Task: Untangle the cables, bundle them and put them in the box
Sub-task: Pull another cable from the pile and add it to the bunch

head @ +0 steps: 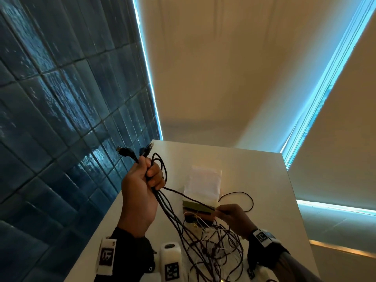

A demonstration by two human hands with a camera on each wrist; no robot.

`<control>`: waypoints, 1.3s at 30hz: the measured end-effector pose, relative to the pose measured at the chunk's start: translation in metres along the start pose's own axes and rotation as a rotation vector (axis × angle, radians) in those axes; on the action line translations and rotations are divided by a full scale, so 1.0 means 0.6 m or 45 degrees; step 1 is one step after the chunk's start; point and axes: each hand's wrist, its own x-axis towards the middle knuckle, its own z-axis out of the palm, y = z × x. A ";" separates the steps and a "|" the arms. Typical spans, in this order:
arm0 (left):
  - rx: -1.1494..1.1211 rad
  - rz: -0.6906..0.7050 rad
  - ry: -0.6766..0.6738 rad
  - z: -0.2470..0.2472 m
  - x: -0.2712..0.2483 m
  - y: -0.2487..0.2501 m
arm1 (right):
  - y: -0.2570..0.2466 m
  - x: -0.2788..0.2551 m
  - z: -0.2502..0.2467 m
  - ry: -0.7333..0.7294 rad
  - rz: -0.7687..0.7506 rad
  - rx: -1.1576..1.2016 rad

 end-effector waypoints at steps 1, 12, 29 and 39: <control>0.013 0.031 0.002 -0.001 -0.001 0.008 | 0.014 -0.001 -0.002 0.006 0.023 -0.016; 0.303 -0.250 0.102 0.003 0.009 -0.070 | -0.129 0.005 -0.042 -0.067 0.054 0.597; 0.051 -0.246 0.067 0.012 0.005 -0.076 | -0.116 0.003 -0.005 -0.124 -0.293 0.070; 0.046 -0.184 0.072 0.008 -0.001 -0.073 | -0.020 0.003 -0.023 0.100 -0.292 -0.526</control>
